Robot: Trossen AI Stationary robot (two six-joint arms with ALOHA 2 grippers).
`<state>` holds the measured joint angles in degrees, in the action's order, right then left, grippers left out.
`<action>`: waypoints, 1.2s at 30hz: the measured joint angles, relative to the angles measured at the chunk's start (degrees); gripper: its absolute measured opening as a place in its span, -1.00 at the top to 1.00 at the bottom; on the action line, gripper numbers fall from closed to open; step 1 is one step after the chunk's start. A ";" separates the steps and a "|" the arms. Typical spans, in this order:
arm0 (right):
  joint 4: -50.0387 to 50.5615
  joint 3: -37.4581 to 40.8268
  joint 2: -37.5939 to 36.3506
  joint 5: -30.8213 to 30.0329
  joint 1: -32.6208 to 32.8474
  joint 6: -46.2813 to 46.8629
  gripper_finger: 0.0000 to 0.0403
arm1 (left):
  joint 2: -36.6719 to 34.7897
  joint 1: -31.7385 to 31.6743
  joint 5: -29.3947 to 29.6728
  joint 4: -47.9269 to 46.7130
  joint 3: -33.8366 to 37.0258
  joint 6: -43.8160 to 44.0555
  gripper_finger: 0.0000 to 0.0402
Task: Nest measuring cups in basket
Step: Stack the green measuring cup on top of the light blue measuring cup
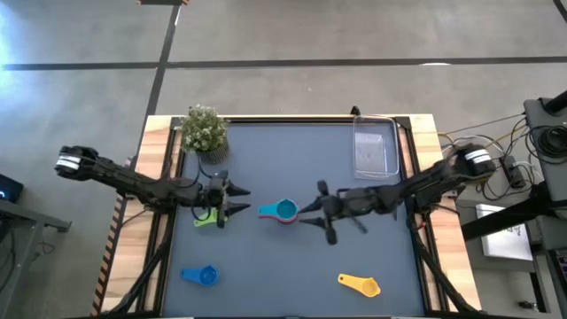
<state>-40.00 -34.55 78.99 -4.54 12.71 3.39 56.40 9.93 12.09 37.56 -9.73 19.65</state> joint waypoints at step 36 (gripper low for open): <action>-2.30 6.62 -10.85 0.03 2.81 1.00 0.45 | 8.71 7.96 -5.12 -83.14 -30.53 20.56 -0.01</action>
<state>-42.30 -27.92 68.14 -4.51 15.53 4.40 65.10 17.89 6.97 -45.59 -40.26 40.20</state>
